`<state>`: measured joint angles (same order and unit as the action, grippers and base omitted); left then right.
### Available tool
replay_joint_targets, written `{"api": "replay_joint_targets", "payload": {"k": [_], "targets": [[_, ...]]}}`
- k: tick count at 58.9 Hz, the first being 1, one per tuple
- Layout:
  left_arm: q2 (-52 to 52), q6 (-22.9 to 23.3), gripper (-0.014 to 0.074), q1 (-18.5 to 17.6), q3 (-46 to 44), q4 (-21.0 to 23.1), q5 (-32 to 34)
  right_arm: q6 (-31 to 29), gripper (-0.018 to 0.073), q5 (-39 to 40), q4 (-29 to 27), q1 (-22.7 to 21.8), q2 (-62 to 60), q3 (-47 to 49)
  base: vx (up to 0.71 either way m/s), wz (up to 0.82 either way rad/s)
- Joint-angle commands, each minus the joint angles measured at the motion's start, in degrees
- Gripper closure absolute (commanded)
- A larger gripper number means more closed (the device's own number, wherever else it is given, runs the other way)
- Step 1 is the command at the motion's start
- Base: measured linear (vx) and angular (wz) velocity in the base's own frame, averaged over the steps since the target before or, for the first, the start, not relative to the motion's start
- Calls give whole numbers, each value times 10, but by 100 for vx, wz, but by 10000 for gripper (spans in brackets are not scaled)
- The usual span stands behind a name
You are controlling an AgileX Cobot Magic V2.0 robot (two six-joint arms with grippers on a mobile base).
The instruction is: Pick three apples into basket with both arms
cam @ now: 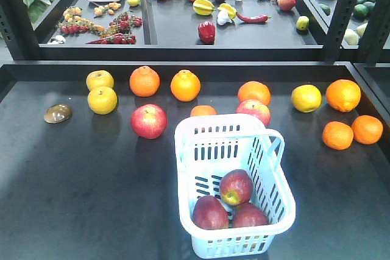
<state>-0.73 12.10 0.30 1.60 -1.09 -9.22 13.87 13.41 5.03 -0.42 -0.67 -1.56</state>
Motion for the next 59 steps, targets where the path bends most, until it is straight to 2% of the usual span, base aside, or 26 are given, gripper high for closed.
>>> {"api": "replay_joint_targets", "payload": {"k": [1,59], "targets": [[-7,4,602,2,-14,-1,46,6,564,11,3,-3,-7,-9,0,0],[-7,4,602,2,-14,-1,46,4,564,9,3,-3,-7,-8,0,0]]}}
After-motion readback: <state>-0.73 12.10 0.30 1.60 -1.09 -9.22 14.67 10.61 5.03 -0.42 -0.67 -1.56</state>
